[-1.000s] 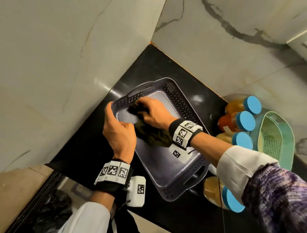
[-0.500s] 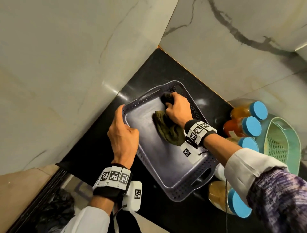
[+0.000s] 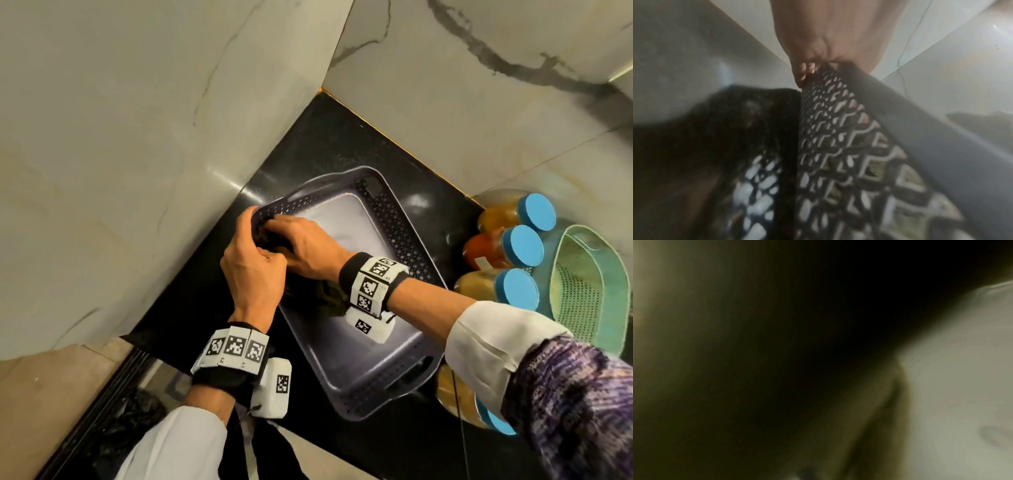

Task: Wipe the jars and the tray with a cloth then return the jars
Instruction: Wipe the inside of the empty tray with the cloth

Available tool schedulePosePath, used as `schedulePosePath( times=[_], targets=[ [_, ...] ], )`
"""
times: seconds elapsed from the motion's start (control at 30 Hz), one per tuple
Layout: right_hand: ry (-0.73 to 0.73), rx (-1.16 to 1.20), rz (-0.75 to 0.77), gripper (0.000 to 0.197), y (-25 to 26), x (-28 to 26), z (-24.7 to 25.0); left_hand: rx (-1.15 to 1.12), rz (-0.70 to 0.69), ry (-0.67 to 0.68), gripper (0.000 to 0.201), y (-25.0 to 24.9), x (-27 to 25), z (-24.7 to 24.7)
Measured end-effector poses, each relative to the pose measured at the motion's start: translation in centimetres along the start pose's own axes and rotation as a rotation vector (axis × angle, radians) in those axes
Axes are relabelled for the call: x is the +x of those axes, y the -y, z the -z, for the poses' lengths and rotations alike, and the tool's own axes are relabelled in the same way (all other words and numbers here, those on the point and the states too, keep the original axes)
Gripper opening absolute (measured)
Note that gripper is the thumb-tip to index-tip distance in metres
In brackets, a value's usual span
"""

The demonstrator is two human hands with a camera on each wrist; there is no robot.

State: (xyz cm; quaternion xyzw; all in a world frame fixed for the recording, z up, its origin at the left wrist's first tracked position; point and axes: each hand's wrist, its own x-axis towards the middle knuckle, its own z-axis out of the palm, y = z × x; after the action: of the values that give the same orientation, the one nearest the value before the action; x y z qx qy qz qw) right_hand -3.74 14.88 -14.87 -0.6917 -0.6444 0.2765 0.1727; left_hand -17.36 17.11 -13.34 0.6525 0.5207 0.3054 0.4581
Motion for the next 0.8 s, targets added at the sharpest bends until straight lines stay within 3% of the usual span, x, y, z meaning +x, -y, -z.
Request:
schedulePosePath(
  times=[0.17, 0.3, 0.43, 0.53, 0.6, 0.8],
  targets=[
    [-0.109, 0.031, -0.116, 0.021, -0.7, -0.2, 0.7, 0.115, -0.038, 0.186, 0.073, -0.6, 2.4, -0.1],
    [-0.2, 0.032, -0.287, 0.027, -0.9, 0.2, 1.0, 0.054, 0.08, 0.211, 0.083, -0.8, -3.1, 0.6],
    [-0.308, 0.064, -0.466, 0.024, -2.5, 1.6, 2.5, 0.077, 0.037, 0.184, 0.079, 0.4, -7.0, 1.7],
    [-0.255, 0.048, -0.46, 0.029, -3.2, 1.8, 3.2, 0.102, 0.025, 0.247, 0.082, 1.0, -5.5, 1.8],
    [-0.168, 0.03, -0.374, 0.036, -2.6, 0.3, 3.0, 0.081, 0.014, 0.237, 0.079, 0.6, -5.2, 1.8],
    [0.259, -0.061, -0.037, 0.053, 1.5, -8.1, 0.4, 0.077, 0.041, 0.21, 0.078, 0.1, -5.5, 1.4]
  ],
)
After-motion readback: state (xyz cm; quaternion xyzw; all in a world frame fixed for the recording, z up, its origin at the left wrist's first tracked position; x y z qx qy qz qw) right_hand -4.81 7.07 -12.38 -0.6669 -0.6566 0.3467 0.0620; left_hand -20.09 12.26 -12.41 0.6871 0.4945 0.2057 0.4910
